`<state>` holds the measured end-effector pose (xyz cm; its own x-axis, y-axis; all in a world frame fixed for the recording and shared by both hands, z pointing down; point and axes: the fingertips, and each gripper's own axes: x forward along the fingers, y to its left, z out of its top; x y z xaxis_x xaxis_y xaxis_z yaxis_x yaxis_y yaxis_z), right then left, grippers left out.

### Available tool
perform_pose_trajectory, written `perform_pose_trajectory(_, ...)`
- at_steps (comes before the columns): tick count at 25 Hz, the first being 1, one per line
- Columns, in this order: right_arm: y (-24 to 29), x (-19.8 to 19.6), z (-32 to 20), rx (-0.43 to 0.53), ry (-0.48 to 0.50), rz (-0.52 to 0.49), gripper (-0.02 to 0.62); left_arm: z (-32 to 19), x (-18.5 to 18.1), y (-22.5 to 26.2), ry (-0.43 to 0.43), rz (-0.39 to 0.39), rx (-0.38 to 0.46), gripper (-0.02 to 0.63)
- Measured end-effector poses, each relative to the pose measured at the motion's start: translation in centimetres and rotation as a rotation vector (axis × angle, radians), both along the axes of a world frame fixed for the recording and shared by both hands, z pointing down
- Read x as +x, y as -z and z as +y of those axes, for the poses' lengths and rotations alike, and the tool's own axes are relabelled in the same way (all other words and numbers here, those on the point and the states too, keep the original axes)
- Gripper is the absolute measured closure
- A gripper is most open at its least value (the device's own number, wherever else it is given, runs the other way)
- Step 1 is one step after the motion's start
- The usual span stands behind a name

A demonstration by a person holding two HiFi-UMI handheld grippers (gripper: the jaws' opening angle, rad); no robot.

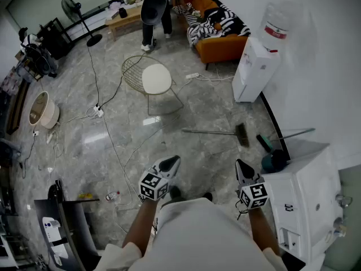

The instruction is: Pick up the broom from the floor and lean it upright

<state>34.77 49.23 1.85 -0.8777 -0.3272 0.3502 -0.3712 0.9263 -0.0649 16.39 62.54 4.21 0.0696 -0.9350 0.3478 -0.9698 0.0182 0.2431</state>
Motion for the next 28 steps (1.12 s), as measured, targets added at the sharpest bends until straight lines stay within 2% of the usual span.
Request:
perform_pose_trajectory(11, 0.6, 1.1, -1.0, 0.003, 0.025, -0.021, 0.595, -1.0, 1.7, 0.0, 0.002, -0.013, -0.008, 0.584)
perform_pose_trajectory(28, -1.7, 7.3, -3.7, -0.059, 0.045, -0.020, 0.594, -2.3, 7.1, -1.4, 0.064, -0.016, -0.033, 0.584)
